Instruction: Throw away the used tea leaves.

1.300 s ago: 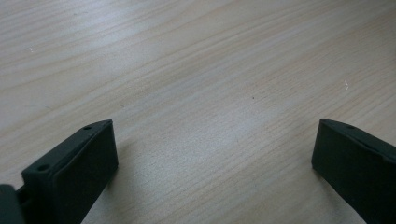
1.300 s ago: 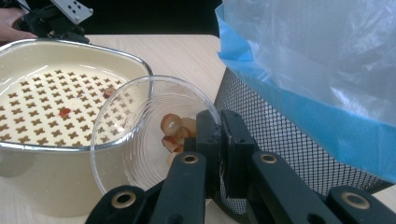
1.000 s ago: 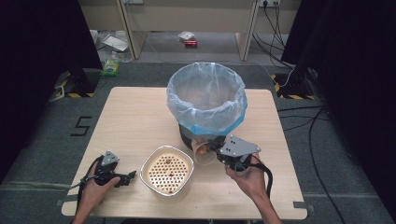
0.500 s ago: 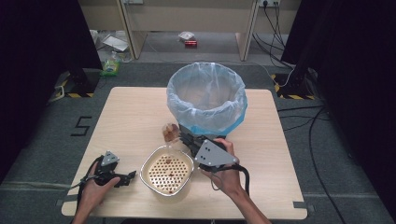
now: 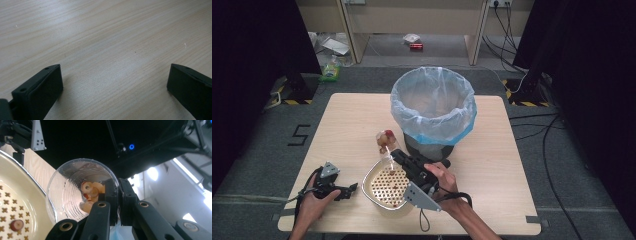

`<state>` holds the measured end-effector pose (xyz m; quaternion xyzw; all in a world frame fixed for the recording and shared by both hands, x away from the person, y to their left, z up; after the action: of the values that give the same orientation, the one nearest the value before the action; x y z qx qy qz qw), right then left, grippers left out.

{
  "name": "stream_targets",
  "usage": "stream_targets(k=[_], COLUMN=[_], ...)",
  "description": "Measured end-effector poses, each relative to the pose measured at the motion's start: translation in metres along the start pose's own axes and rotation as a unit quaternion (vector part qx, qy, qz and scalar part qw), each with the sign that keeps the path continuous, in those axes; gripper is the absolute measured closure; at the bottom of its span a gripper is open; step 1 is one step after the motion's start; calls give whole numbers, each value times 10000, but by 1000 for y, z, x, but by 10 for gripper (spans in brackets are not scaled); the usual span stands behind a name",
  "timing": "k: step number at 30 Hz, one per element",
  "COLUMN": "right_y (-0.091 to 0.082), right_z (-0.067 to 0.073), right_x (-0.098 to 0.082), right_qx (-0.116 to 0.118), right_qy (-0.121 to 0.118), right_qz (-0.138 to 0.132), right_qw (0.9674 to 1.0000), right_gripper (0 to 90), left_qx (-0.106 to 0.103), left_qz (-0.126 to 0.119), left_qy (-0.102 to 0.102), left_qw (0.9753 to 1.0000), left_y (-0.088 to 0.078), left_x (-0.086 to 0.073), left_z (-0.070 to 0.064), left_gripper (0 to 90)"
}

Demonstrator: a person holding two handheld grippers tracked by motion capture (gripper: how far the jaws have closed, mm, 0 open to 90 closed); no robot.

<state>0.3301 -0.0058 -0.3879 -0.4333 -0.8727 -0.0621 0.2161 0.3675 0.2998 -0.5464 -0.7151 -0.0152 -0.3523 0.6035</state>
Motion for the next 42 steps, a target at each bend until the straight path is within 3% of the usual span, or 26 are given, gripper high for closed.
stream_targets(k=[3,5,6,9,10,11,12,14,17,20,23,24,25,28,29,30,33,34,37,38,39,42], right_y=[0,0,-4,-6,-7,-7,-5,-3,-2,2,7,7,7,7,6,6,6,1,3,4,1,3], right_z=[6,6,3,4,3,3,1,1,1,3,8,8,11,14,19,19,18,14,15,16,14,13], right_x=[-1,-1,2,6,7,7,5,3,2,3,5,5,7,8,8,6,2,1,1,0,0,-3], right_qx=[-141,-211,-394,-547,-556,-556,-538,-546,-699,-687,-947,-947,-1172,-1165,-1169,-1126,-1106,-1082,-997,-940,-919,-930], right_qy=[-238,-184,-3,-74,173,173,567,530,427,334,-63,-63,-434,-365,-584,-391,-347,-160,-138,-344,-87,88], right_qz=[-61,-123,-318,-421,-576,-576,-669,-609,-593,-509,-455,-455,-455,-504,-458,-433,-382,-432,-351,-348,-443,-369], right_qw=[9996,9995,9987,9976,9966,9966,9947,9952,9949,9958,9944,9944,9911,9912,9904,9919,9925,9931,9943,9944,9947,9949], right_gripper=[874,874,877,878,878,878,881,880,881,881,881,881,882,881,881,882,882,882,882,881,883,884], left_qx=[3,4,4,4,4,4,1,0,3,5,-1,-1,-7,-2,-1,-2,-2,-2,-2,-2,1,-1], left_qz=[5,4,4,4,4,4,1,0,4,3,4,4,0,4,4,4,4,4,4,4,1,3], left_qy=[0,0,0,1,0,0,0,0,0,-2,-9,-9,-7,-7,-7,-8,-8,-8,-7,-8,-9,-9], left_qw=[10000,10000,10000,10000,10000,10000,10000,10000,10000,10000,10000,10000,10000,10000,10000,10000,10000,10000,10000,10000,10000,10000], left_y=[0,0,0,0,0,0,0,0,0,0,0,0,0,0,0,0,0,0,0,0,0,0], left_x=[0,0,0,0,0,0,0,0,0,0,0,0,0,0,0,0,0,0,0,0,0,0], left_z=[0,0,0,0,0,0,0,0,0,0,0,0,0,0,0,0,0,0,0,0,0,0], left_gripper=[0,0,0,0,0,0,0,0,0,0,0,0,0,0,0,0,0,0,0,0,0,0])
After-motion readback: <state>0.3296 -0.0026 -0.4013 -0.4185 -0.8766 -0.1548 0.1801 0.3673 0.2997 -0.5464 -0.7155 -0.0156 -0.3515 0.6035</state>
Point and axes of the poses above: each handheld gripper's, and its own axes: y roughly forward along the jaws, x roughly out of its top, z roughly to its left, the point moved 3 cm from there along y, roughly forward along the jaws, and after that the axes turned 15 degrees about z, right-handed, at the moved point
